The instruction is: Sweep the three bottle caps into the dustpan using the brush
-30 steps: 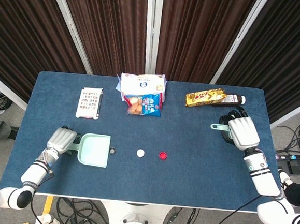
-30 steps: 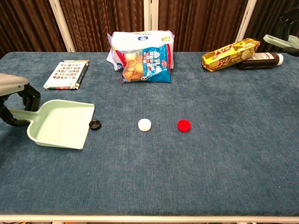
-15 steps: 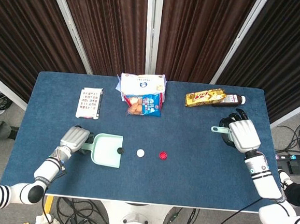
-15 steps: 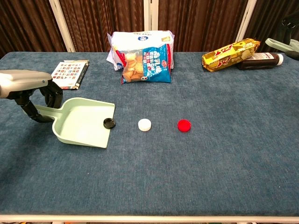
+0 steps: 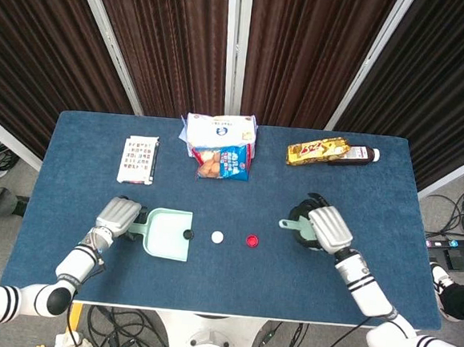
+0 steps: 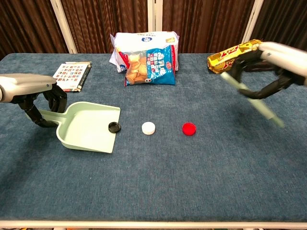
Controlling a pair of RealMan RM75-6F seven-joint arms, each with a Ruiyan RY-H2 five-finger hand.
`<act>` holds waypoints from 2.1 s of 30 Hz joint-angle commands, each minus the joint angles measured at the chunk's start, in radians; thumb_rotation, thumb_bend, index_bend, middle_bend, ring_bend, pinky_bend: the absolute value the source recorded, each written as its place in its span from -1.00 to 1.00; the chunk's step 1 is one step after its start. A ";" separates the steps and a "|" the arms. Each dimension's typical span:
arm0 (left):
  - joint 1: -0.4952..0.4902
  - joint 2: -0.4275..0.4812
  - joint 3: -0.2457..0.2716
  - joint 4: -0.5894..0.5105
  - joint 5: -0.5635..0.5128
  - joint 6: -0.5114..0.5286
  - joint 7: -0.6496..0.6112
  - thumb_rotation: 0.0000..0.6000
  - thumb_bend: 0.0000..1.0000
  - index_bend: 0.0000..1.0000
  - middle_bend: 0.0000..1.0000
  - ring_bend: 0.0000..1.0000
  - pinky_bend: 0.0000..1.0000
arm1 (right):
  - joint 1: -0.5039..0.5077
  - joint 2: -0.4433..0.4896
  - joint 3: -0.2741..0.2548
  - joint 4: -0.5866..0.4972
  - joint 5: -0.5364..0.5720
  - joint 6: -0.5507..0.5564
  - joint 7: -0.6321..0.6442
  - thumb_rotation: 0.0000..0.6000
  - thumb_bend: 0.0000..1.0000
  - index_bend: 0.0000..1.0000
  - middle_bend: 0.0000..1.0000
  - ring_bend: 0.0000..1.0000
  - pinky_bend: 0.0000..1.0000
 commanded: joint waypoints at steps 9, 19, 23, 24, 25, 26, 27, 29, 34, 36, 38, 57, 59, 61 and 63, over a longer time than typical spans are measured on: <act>-0.011 -0.002 0.012 -0.002 -0.015 0.009 -0.009 1.00 -0.30 0.15 0.09 -0.24 -0.49 | 0.073 -0.296 0.031 0.194 -0.050 0.045 0.072 1.00 0.24 0.42 0.24 -0.45 -0.71; -0.032 -0.008 0.016 -0.003 -0.036 0.002 -0.006 1.00 -0.30 0.15 0.09 -0.24 -0.49 | 0.104 -0.376 0.037 0.256 -0.063 0.063 0.102 1.00 0.26 0.44 0.25 -0.45 -0.71; -0.046 -0.019 0.010 -0.001 -0.048 -0.002 -0.005 1.00 -0.30 0.15 0.09 -0.24 -0.49 | 0.106 -0.385 0.036 0.258 -0.064 0.072 0.109 1.00 0.26 0.44 0.25 -0.43 -0.71; -0.049 -0.021 0.009 -0.001 -0.050 -0.002 -0.004 1.00 -0.30 0.15 0.09 -0.24 -0.49 | 0.106 -0.386 0.036 0.257 -0.063 0.072 0.111 1.00 0.26 0.44 0.25 -0.43 -0.71; -0.053 -0.023 0.008 -0.001 -0.053 -0.002 -0.003 1.00 -0.30 0.15 0.09 -0.24 -0.49 | 0.106 -0.387 0.036 0.257 -0.062 0.073 0.112 1.00 0.26 0.44 0.25 -0.43 -0.71; -0.056 -0.026 0.006 -0.001 -0.055 -0.002 -0.003 1.00 -0.30 0.15 0.09 -0.24 -0.50 | 0.107 -0.387 0.035 0.256 -0.062 0.073 0.111 1.00 0.26 0.44 0.25 -0.43 -0.71; -0.061 -0.029 0.005 -0.001 -0.059 -0.003 -0.002 1.00 -0.30 0.15 0.09 -0.24 -0.49 | 0.106 -0.387 0.033 0.255 -0.062 0.073 0.112 1.00 0.26 0.44 0.25 -0.43 -0.71; -0.069 -0.034 0.002 -0.001 -0.065 -0.006 0.001 1.00 -0.30 0.15 0.09 -0.24 -0.49 | 0.106 -0.389 0.032 0.253 -0.060 0.074 0.114 1.00 0.26 0.44 0.25 -0.43 -0.71; -0.093 -0.056 -0.003 0.006 -0.088 -0.014 0.009 1.00 -0.30 0.15 0.09 -0.24 -0.49 | 0.113 -0.405 0.029 0.252 -0.063 0.072 0.121 1.00 0.26 0.44 0.25 -0.43 -0.71; -0.101 -0.063 -0.005 0.006 -0.098 -0.015 0.012 1.00 -0.30 0.15 0.09 -0.24 -0.49 | 0.118 -0.415 0.028 0.257 -0.066 0.073 0.124 1.00 0.26 0.44 0.25 -0.43 -0.71; -0.108 -0.069 -0.006 0.005 -0.104 -0.014 0.014 1.00 -0.30 0.15 0.09 -0.24 -0.49 | 0.122 -0.424 0.030 0.262 -0.067 0.075 0.129 1.00 0.26 0.45 0.25 -0.43 -0.71; -0.197 -0.126 -0.027 0.012 -0.188 -0.014 0.053 1.00 -0.30 0.15 0.09 -0.24 -0.49 | 0.150 -0.529 0.041 0.367 -0.079 0.112 0.209 1.00 0.37 0.47 0.26 -0.43 -0.71; -0.202 -0.133 -0.030 0.013 -0.194 -0.009 0.052 1.00 -0.30 0.16 0.10 -0.24 -0.48 | 0.150 -0.535 0.042 0.375 -0.076 0.113 0.214 1.00 0.37 0.47 0.26 -0.43 -0.71; -0.207 -0.142 -0.030 0.016 -0.198 -0.004 0.054 1.00 -0.30 0.17 0.11 -0.23 -0.46 | 0.150 -0.543 0.044 0.382 -0.073 0.116 0.214 1.00 0.37 0.47 0.26 -0.43 -0.71; -0.210 -0.151 -0.027 0.019 -0.205 -0.002 0.053 1.00 -0.30 0.17 0.11 -0.22 -0.44 | 0.150 -0.551 0.046 0.388 -0.071 0.120 0.219 1.00 0.37 0.47 0.26 -0.43 -0.71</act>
